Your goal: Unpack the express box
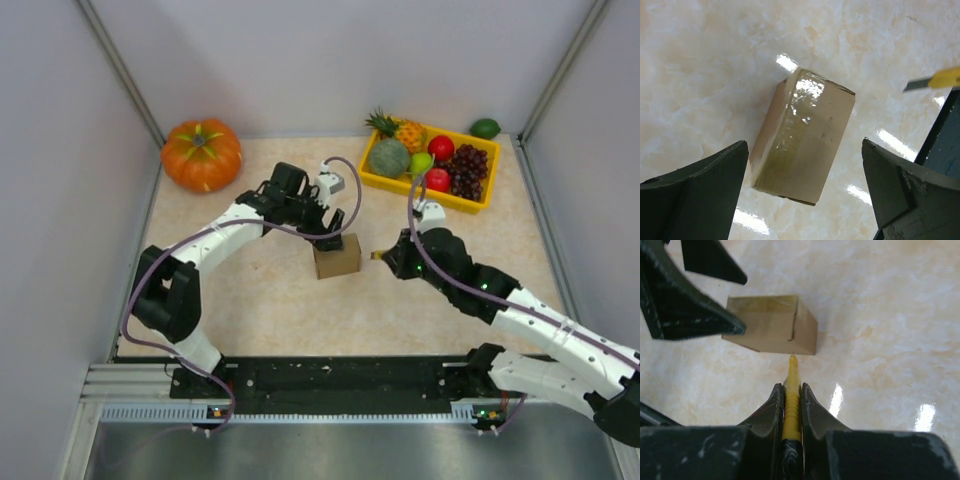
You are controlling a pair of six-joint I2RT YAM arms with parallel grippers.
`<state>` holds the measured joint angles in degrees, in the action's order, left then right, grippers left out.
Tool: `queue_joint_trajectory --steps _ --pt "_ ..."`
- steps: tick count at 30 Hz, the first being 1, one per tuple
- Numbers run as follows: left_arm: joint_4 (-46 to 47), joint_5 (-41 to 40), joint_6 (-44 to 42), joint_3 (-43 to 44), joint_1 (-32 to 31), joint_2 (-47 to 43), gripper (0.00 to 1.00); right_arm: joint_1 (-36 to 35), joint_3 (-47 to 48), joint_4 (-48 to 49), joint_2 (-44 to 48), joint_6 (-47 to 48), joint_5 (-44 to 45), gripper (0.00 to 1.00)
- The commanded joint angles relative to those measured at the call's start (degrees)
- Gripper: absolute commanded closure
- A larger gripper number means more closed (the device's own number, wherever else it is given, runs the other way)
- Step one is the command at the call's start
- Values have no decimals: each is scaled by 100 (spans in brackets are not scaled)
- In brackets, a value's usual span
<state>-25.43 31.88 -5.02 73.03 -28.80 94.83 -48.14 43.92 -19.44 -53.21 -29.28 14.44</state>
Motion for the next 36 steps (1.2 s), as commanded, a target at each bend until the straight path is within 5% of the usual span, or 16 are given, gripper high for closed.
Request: queue_joint_trajectory --steps 1,8,19,31,36 --pt "64 -75 -597 132 -257 -35 1 480 310 -367 329 -342 69 100" --pt "-295 -1270 -1335 343 -785 431 1 806 380 -359 224 -412 -187 100" --pt "-234 -1544 -1677 185 -873 546 2 938 231 -262 250 -544 -389 100" --pt "204 -1571 -2310 -597 -952 204 45 1052 47 379 39 -825 -626 100" --pt "661 -1693 -2820 -1036 -1005 -60 48 1105 -225 853 12 -781 -828 100"
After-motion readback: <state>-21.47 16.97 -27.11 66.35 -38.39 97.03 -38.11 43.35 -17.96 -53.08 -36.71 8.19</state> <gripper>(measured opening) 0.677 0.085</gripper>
